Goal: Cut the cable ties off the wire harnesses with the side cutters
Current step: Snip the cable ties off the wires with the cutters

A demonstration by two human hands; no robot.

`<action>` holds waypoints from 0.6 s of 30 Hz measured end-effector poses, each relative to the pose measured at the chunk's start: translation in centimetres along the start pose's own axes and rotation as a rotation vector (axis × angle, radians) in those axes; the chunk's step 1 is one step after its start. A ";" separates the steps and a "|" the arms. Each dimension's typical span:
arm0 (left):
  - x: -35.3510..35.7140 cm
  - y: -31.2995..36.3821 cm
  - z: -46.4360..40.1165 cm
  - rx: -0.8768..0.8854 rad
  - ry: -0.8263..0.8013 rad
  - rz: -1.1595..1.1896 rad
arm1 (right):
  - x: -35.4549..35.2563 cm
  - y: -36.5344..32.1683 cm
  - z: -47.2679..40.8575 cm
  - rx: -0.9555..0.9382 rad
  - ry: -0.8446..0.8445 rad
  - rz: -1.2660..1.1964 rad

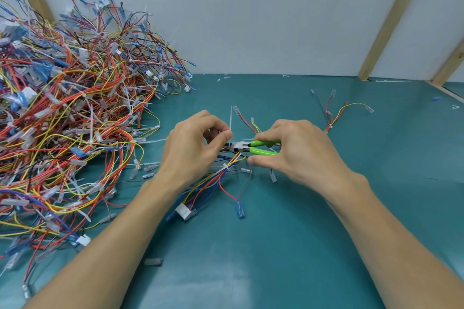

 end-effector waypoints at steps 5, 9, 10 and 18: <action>0.2 0.0 0.1 0.004 -0.003 -0.016 | 0.0 0.0 0.0 -0.003 -0.013 -0.004; 0.2 -0.1 0.0 0.000 -0.007 -0.021 | 0.1 0.1 0.0 -0.002 -0.013 -0.006; 0.2 -0.1 0.0 0.000 -0.007 -0.020 | 0.1 0.1 0.0 -0.003 -0.012 -0.005; 0.2 0.0 0.1 0.005 -0.004 -0.021 | 0.3 0.2 0.0 -0.004 0.000 -0.007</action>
Point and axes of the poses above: each hand's wrist, its own z-axis away from the middle knuckle, its own x-axis out of the palm, y = z × x, the point moved 6 cm from there along -z, towards the middle knuckle, and after that the axes turned 9 degrees about -x, right-handed, at the moved point
